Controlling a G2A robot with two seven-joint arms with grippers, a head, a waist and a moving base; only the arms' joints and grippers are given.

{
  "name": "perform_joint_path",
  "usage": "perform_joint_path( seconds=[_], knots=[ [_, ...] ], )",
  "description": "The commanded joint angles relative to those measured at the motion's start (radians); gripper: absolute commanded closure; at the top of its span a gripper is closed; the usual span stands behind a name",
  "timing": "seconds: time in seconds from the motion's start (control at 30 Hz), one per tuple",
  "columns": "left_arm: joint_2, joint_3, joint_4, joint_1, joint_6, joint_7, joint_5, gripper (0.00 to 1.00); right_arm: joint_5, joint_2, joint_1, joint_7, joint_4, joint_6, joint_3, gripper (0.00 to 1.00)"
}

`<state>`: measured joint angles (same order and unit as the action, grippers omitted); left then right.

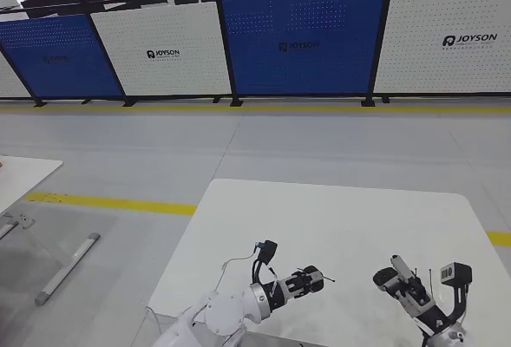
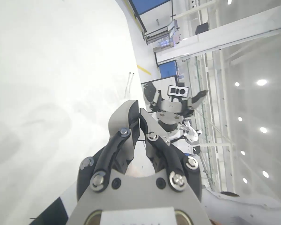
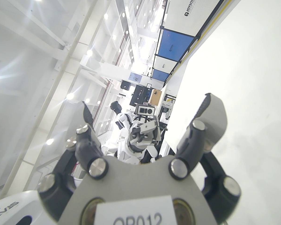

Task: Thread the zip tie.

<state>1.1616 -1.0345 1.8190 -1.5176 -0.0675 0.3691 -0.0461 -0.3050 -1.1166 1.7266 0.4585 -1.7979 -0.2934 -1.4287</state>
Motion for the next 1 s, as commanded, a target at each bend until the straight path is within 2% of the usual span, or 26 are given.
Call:
perform_joint_path(
  seconds=[0.0, 0.17, 0.27, 0.4, 0.63, 0.7, 0.77, 0.87, 0.97],
  knots=[
    [0.000, 0.000, 0.001, 0.000, 0.001, 0.002, -0.001, 1.00, 0.000, 0.000, 0.000, 0.000, 0.000, 0.000, 0.000, 0.00],
    [0.000, 0.000, 0.001, 0.000, 0.001, 0.002, -0.001, 1.00, 0.000, 0.000, 0.000, 0.000, 0.000, 0.000, 0.000, 0.00],
    [0.003, 0.001, 0.014, 0.003, 0.035, -0.014, -0.034, 1.00, 0.000, 0.000, 0.000, 0.000, 0.000, 0.000, 0.000, 0.00],
    [0.000, -0.034, 0.087, -0.008, 0.091, -0.013, -0.094, 1.00, 0.000, 0.000, 0.000, 0.000, 0.000, 0.000, 0.000, 0.00],
    [-0.016, -0.112, 0.252, -0.050, 0.157, 0.053, -0.159, 1.00, 0.000, 0.000, 0.000, 0.000, 0.000, 0.000, 0.000, 0.00],
    [-0.020, -0.125, 0.297, -0.067, 0.193, 0.093, -0.183, 1.00, 0.000, 0.000, 0.000, 0.000, 0.000, 0.000, 0.000, 0.00],
    [-0.024, -0.142, 0.314, -0.079, 0.220, 0.139, -0.225, 1.00, 0.000, 0.000, 0.000, 0.000, 0.000, 0.000, 0.000, 0.00],
    [-0.028, -0.155, 0.328, -0.089, 0.245, 0.161, -0.240, 1.00, 0.000, 0.000, 0.000, 0.000, 0.000, 0.000, 0.000, 0.00],
    [-0.030, -0.151, 0.329, -0.091, 0.251, 0.181, -0.250, 1.00, 0.000, 0.000, 0.000, 0.000, 0.000, 0.000, 0.000, 0.00]
  ],
)
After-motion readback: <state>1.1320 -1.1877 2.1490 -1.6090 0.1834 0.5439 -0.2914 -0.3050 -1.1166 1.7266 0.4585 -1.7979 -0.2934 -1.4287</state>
